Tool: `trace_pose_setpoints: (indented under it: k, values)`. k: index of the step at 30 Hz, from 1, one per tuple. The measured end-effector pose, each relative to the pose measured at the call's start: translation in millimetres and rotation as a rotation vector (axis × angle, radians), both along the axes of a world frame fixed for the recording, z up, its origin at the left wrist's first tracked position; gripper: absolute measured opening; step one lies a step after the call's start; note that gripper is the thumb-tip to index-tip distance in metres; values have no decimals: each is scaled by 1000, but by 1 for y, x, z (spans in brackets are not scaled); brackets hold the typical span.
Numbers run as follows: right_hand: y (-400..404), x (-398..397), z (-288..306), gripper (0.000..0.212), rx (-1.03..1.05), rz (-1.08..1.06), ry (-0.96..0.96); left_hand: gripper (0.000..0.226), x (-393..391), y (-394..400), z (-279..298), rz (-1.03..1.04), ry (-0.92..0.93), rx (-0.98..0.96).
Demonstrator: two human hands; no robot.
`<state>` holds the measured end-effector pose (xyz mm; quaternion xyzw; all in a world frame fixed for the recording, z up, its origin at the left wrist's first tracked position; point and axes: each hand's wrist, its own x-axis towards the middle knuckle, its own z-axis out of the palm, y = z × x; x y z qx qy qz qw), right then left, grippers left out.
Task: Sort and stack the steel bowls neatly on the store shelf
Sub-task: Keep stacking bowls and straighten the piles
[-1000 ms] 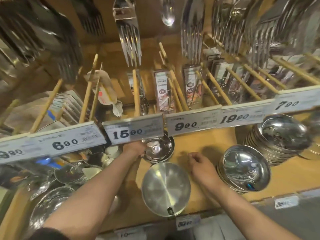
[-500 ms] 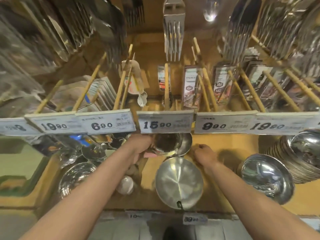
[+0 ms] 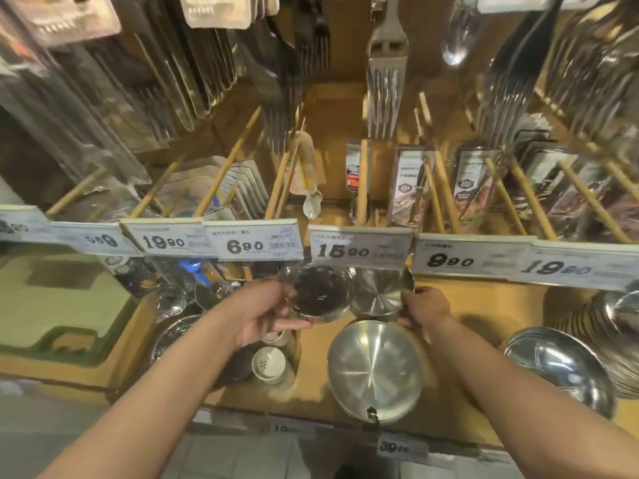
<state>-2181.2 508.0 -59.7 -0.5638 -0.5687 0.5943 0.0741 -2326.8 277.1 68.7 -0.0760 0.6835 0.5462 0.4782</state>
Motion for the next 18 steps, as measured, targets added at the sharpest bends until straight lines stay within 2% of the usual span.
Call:
trace_pose_setpoints:
  k: [4,18]
  values:
    - [8,17,21,20,73,-6,-37,29,-1,-5,8,8,-11,14]
    - [-13,69,58,25,-144,-15,89,11,14,0,8,-25,45,1]
